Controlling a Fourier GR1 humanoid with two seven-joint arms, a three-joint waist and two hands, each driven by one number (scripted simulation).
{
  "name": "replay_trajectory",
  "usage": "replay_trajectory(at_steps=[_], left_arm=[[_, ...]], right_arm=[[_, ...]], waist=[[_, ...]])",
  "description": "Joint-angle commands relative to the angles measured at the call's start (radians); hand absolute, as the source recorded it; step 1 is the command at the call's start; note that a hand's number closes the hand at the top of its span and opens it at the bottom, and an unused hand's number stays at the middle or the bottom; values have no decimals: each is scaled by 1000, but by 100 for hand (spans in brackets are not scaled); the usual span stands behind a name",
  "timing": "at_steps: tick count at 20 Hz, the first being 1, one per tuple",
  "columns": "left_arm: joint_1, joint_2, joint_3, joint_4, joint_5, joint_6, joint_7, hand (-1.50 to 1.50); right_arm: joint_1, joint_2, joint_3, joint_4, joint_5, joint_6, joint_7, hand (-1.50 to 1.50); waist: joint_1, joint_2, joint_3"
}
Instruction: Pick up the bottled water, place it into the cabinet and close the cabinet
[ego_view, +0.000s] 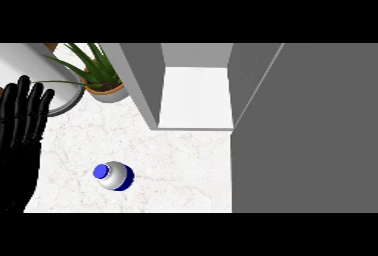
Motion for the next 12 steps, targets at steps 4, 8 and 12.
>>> replay_trajectory(at_steps=[4, 8, 12], left_arm=[[143, -127, -214, -159, -190, 163, 14, -150], [209, -129, -355, -110, -42, 276, 150, -150], [295, -130, -609, -208, -164, 427, 205, -150]], right_arm=[[174, 9, 24, -73, -30, 56, -33, -150], [221, 25, 148, -104, -180, 147, 127, -150], [313, -7, 110, -223, -277, 182, 154, -150]], waist=[[-9, -6, 20], [-16, -8, 19], [-13, -12, 21]])
